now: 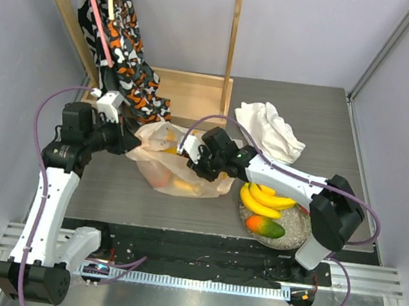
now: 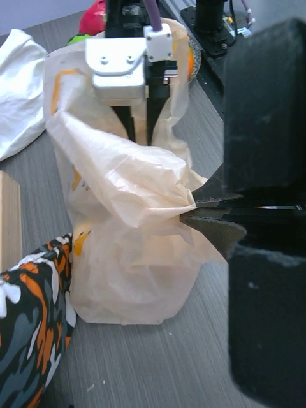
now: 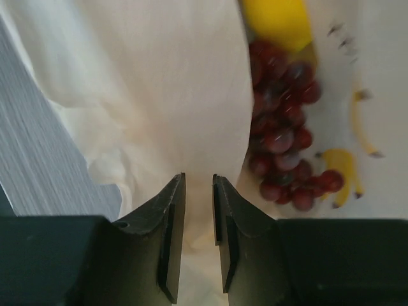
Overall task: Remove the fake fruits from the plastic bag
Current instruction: Adjust the plastic bag at the center of the board.
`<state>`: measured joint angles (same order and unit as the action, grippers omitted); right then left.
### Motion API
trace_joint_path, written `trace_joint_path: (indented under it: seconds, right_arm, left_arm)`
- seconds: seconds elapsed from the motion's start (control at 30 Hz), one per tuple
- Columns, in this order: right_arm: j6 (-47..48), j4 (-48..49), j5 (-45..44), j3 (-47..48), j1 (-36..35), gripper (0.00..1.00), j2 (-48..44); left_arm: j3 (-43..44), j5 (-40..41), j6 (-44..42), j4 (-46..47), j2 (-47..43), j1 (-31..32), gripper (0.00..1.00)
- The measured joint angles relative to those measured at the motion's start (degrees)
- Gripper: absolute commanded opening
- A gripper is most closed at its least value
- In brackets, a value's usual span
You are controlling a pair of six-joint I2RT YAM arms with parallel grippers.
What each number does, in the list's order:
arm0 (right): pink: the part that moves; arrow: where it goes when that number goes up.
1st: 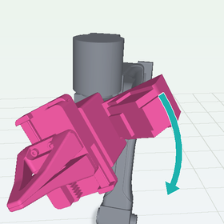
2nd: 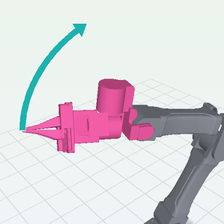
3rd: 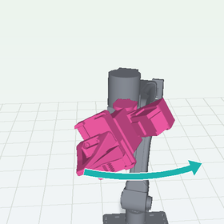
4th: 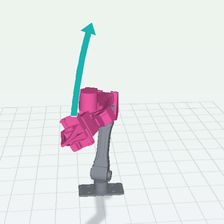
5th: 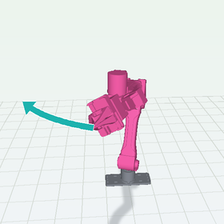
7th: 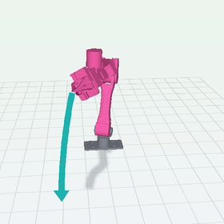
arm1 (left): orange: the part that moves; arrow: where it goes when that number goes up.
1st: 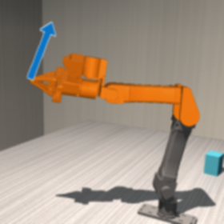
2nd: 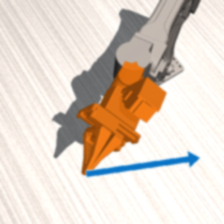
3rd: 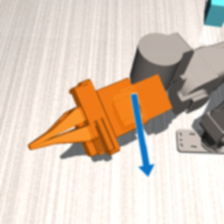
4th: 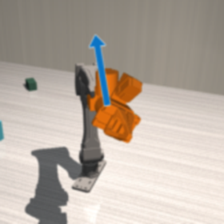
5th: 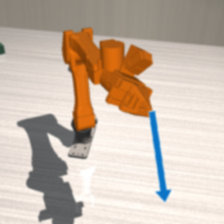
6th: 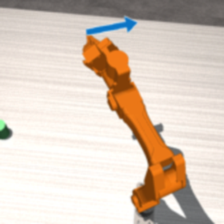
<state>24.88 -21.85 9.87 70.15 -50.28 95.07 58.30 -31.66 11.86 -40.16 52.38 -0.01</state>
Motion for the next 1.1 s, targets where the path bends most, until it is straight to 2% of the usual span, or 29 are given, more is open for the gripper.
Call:
trace_joint_path:
  seconds: [0.07,0.23,0.43,0.53,0.6,0.67,0.73,0.83,0.87,0.93,1.1]
  right_arm:
    - [0.1,-1.3,0.0,-2.1,-0.3,0.32,-0.1]
    - [3.5,-5.9,8.1,-5.3,-5.4,0.37,-6.5]
    - [2.6,-6.8,18.8,-8.7,-6.7,0.34,-9.3]
    - [-0.2,-7.5,20.8,-10.2,-6.9,0.44,-9.2]
    - [-2.1,-8.3,20.6,-8.6,-6.9,0.59,-9.2]
    - [-3.3,-9.0,19.2,-4.2,-6.7,0.69,-9.2]
    - [-3.1,-8.5,18.1,0.6,-6.3,0.73,-9.3]
    - [-0.4,-6.3,15.6,6.9,-6.1,0.81,-10.4]
    - [1.3,-5.4,14.4,7.5,-6.1,0.91,-11.2]
    - [4.2,-5.0,12.6,7.4,-6.6,1.00,-12.2]
    - [10.6,-4.7,10.1,4.4,-7.8,1.00,-9.5]
  left_arm:
    - [0.0,0.0,-0.1,0.0,-0.2,-0.9,0.00]
    - [0.0,0.1,-0.5,0.0,-0.3,-1.2,0.00]
    - [-0.9,0.1,-0.5,0.7,-0.1,-1.2,0.00]
    - [-1.6,0.5,-0.7,0.9,0.7,-1.2,0.00]
    - [-1.6,0.7,-1.4,0.8,1.6,-1.3,0.00]
    - [-1.6,0.7,-1.8,0.6,1.8,-1.3,0.00]
    - [-1.7,0.6,-1.9,0.5,1.6,-1.3,0.00]
    - [-1.8,0.6,-1.9,0.4,0.9,-1.2,0.00]
    - [-1.8,0.6,-1.9,0.4,0.7,-1.3,0.00]
    - [-1.7,0.6,-1.8,0.4,0.5,-1.3,0.00]
    - [-0.9,0.5,-1.3,0.3,0.5,-1.2,0.00]
